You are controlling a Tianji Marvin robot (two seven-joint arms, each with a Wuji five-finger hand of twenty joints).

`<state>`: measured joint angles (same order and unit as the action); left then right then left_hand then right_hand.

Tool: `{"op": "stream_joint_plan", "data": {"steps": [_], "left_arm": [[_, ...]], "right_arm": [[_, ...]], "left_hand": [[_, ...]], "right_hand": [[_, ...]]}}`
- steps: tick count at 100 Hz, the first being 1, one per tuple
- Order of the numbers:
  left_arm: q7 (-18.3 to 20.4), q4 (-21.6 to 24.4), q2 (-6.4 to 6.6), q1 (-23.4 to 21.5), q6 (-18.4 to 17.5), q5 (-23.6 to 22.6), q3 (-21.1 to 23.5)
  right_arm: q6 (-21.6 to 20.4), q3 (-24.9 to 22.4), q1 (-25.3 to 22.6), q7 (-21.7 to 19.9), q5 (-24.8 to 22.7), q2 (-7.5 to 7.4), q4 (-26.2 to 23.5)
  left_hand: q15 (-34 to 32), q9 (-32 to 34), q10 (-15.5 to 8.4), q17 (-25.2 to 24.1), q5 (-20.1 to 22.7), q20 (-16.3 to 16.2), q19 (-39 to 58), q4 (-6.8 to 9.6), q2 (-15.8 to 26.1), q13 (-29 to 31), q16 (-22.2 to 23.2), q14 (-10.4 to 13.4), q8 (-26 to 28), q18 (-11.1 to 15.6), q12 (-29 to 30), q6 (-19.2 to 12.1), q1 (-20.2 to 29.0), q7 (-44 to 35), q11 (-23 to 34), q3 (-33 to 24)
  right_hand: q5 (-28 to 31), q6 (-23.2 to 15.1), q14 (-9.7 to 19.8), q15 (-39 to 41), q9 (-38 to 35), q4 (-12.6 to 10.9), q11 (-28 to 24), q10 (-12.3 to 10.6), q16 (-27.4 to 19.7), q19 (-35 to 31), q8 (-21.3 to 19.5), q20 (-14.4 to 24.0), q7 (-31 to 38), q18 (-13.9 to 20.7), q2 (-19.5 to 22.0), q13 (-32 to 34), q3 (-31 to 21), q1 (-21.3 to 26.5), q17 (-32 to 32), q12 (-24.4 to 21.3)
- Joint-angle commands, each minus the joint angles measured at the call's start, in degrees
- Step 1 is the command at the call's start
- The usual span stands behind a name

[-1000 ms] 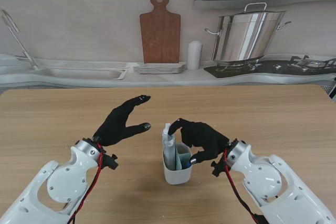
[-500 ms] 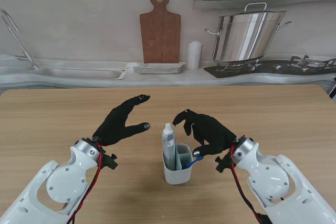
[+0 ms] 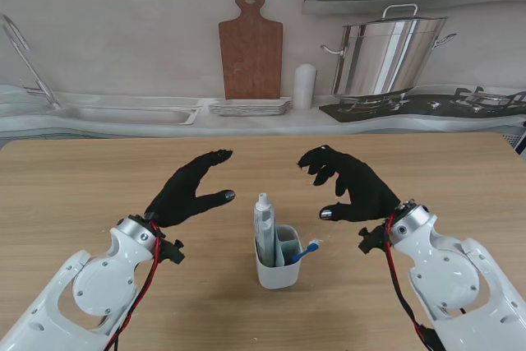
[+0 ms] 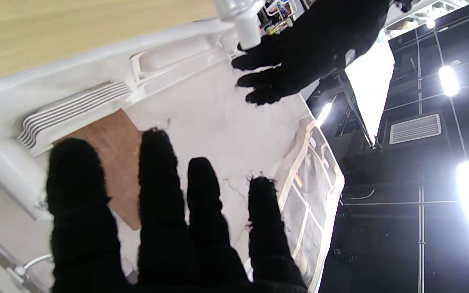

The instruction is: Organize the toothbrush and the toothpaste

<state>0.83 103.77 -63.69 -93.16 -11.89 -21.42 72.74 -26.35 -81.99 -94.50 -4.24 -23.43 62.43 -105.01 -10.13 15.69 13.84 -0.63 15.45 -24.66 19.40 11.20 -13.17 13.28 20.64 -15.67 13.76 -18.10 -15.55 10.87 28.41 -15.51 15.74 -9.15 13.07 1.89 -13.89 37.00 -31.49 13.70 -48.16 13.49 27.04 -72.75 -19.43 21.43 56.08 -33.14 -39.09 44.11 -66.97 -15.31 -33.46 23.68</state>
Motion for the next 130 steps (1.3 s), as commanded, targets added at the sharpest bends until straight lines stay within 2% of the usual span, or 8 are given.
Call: {"op": "stream_joint_plan", "data": {"steps": [1,13,28,48,60,74,118,130], "left_arm": [[0.7,0.6,-0.29,-0.2,0.3,0.2,0.0],[-0.3,0.2,-0.54,-0.5,1.1,0.3,-0.1],[-2.5,-0.1,-1.08,-1.2,2.4,0.5,-0.2],[-4.6,-0.4,-1.37,-2.2,2.6,-1.0,-0.4],[-4.9,-0.8,-1.39,-2.5,3.0,-1.4,-0.7],[-5.5,-1.9,-1.62,-2.3,3.6,-0.8,-1.1],[-7.2,-6.0,-2.25,-0.6,3.5,1.1,-2.2],[-5.7,-5.6,-1.88,-0.9,3.1,0.9,-1.0]], "right_arm": [[0.2,-0.9,-0.9,-0.2,-0.5,0.14,-0.6],[-0.1,-2.5,-1.9,1.8,-1.0,0.56,-0.7],[0.6,-4.0,-3.5,4.3,-2.0,1.08,-0.6],[1.4,-4.7,-5.7,8.7,-5.0,1.82,0.7],[2.5,-4.6,-6.5,10.5,-5.1,2.23,1.9],[3.5,-3.9,-6.3,12.1,-5.4,2.53,3.6],[9.4,1.2,-1.7,11.9,-2.3,2.93,6.0],[9.9,2.1,-1.3,12.4,-2.6,3.03,6.0]], "left_hand": [[-0.9,1.8,0.2,-1.6,1.6,2.3,4.2,-1.0,-0.1,0.1,-1.2,1.6,-1.5,3.5,2.3,1.5,0.3,0.3,-1.0,-0.9],[-2.1,1.9,0.7,-2.9,3.1,7.2,9.8,-1.51,0.4,-0.7,-2.7,1.8,-2.2,4.8,2.4,2.9,0.1,0.0,-1.2,-0.8],[-3.6,2.9,2.8,-2.9,7.2,8.0,10.8,-2.09,0.8,-1.2,-3.8,0.7,-3.3,5.3,2.8,5.6,0.5,1.9,-1.9,-0.6],[-5.7,4.2,4.3,-3.0,11.1,6.9,14.4,-2.38,0.9,-1.0,-5.7,-0.5,-5.1,5.5,2.9,7.6,0.1,5.5,-2.0,-1.0],[-6.3,4.6,4.4,-2.9,11.9,6.3,16.0,-2.5,0.6,-0.8,-6.1,-0.7,-5.4,5.3,2.9,7.8,0.2,6.0,-2.0,-1.1],[-6.4,5.0,4.5,-2.9,12.4,6.1,16.5,-2.63,0.6,-0.6,-6.3,-0.8,-5.6,5.3,3.0,7.8,0.2,6.4,-2.1,-1.1],[-6.8,6.8,4.9,-1.1,14.0,5.1,18.9,-2.89,-0.5,0.7,-6.5,-1.6,-5.5,3.1,3.1,7.7,0.9,6.3,-2.3,-1.2],[-6.6,6.6,4.7,-1.3,13.8,5.3,18.6,-3.01,0.0,0.5,-6.6,-1.2,-5.6,3.7,3.2,7.5,0.8,6.6,-2.5,-1.2]], "right_hand": [[-2.4,1.6,-0.6,-3.5,2.2,-3.0,2.9,1.9,-2.7,3.5,0.6,-1.3,-1.2,1.1,5.4,-3.7,5.4,2.9,7.0,-1.5],[1.6,5.0,-1.1,-6.9,3.1,-11.4,7.6,3.4,-7.3,8.3,1.4,-1.8,-3.7,7.2,21.2,-9.4,24.2,8.6,17.8,-3.3],[6.8,8.0,-1.5,-9.0,2.8,-14.4,10.6,4.5,-8.7,10.1,2.4,-2.3,-6.5,9.8,17.3,-11.6,17.5,4.9,22.6,-4.4],[13.0,11.3,-2.4,-10.3,0.7,-14.7,13.4,5.7,-9.4,9.7,3.7,-2.1,-10.5,11.9,13.8,-11.1,16.9,12.2,23.6,-5.5],[15.3,11.3,-2.5,-10.9,-0.5,-24.6,14.3,5.4,-9.7,9.9,3.7,-2.2,-11.7,12.2,10.1,-10.7,15.1,24.4,23.6,-5.6],[16.5,11.4,-2.6,-11.1,-1.5,-30.9,15.2,5.5,-9.8,10.0,3.9,-2.3,-12.4,12.3,8.1,-10.5,14.0,29.8,23.7,-6.0],[19.4,11.0,-2.8,-10.9,-3.4,-40.5,15.9,5.3,-9.8,9.8,4.1,-2.2,-12.8,12.3,4.2,-9.4,12.4,37.5,23.3,-6.1],[20.0,10.7,-2.9,-10.8,-4.1,-45.6,16.0,5.3,-9.8,9.7,4.0,-2.1,-12.9,12.2,4.1,-8.8,12.9,38.2,22.9,-6.2]]}}
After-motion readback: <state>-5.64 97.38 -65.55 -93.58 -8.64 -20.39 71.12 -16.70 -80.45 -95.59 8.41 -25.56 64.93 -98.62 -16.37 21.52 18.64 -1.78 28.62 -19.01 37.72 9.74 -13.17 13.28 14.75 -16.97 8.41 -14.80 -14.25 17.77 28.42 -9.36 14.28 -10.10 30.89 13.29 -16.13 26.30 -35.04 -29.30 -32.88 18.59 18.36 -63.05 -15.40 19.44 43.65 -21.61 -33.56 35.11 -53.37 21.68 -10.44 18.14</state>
